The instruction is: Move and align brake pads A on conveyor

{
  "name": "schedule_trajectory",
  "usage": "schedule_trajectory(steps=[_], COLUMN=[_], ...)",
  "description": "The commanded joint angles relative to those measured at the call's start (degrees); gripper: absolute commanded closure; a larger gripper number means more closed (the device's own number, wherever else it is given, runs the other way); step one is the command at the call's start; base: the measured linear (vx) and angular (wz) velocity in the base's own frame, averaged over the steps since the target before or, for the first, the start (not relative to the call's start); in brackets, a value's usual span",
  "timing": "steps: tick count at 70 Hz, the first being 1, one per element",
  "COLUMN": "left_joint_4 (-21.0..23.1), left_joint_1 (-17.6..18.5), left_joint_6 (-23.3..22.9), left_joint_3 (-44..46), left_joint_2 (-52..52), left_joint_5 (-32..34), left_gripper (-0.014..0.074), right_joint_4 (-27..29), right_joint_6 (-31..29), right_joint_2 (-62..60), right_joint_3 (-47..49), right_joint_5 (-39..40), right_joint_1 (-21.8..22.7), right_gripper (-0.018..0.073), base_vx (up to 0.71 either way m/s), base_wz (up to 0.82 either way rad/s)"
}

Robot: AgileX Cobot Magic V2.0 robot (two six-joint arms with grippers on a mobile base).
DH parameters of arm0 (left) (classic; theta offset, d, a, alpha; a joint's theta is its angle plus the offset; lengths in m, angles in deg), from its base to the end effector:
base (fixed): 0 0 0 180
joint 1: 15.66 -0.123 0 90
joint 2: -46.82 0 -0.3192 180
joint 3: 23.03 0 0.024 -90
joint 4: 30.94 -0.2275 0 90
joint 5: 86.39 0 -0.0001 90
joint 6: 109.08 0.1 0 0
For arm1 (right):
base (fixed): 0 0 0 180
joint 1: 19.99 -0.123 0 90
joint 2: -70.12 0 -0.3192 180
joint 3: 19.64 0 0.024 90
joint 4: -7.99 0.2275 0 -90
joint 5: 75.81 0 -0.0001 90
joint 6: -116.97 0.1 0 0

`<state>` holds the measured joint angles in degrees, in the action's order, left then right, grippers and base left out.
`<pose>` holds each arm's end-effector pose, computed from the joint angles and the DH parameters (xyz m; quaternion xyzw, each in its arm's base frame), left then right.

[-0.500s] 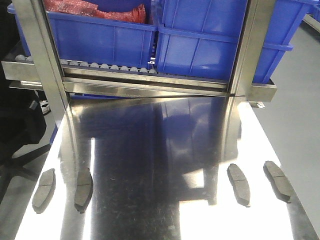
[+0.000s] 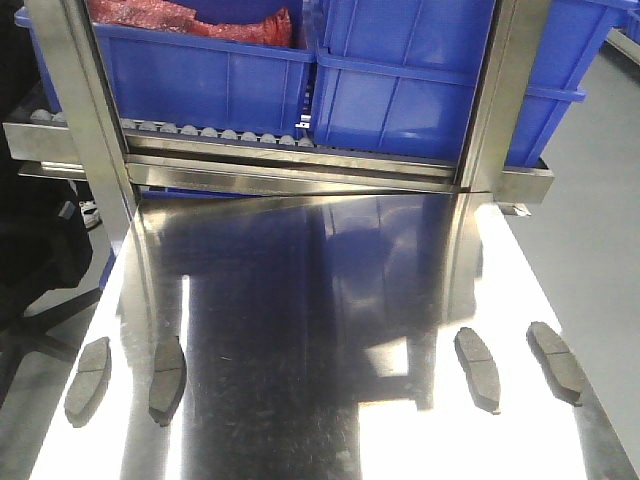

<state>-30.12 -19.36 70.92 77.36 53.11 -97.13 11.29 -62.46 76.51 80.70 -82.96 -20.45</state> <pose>0.0072 0.0002 0.1865 -0.0285 0.7463 0.0158 0.6648 0.0079 0.0008 0.1925 0.0190 0.7263 0.0284 0.6866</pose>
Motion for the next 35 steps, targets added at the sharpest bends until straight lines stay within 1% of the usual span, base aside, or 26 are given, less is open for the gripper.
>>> schedule_trajectory(steps=[1,35], left_joint_4=[0.19,0.19], left_joint_1=[-0.16,-0.16], left_joint_6=[-0.35,-0.35], left_joint_3=[-1.51,-1.51], left_joint_2=[-0.74,-0.74], left_joint_5=[4.17,4.22], left_gripper=[0.0603,0.0603], right_joint_4=[-0.26,-0.26], right_joint_6=[-0.57,-0.57], right_joint_2=[-0.58,-0.58], right_joint_3=[-0.36,-0.36], right_joint_5=[4.37,4.37], right_joint_1=[0.02,0.02], right_gripper=[0.0563,0.0563], base_vx=[0.00,0.00], base_wz=[0.00,0.00])
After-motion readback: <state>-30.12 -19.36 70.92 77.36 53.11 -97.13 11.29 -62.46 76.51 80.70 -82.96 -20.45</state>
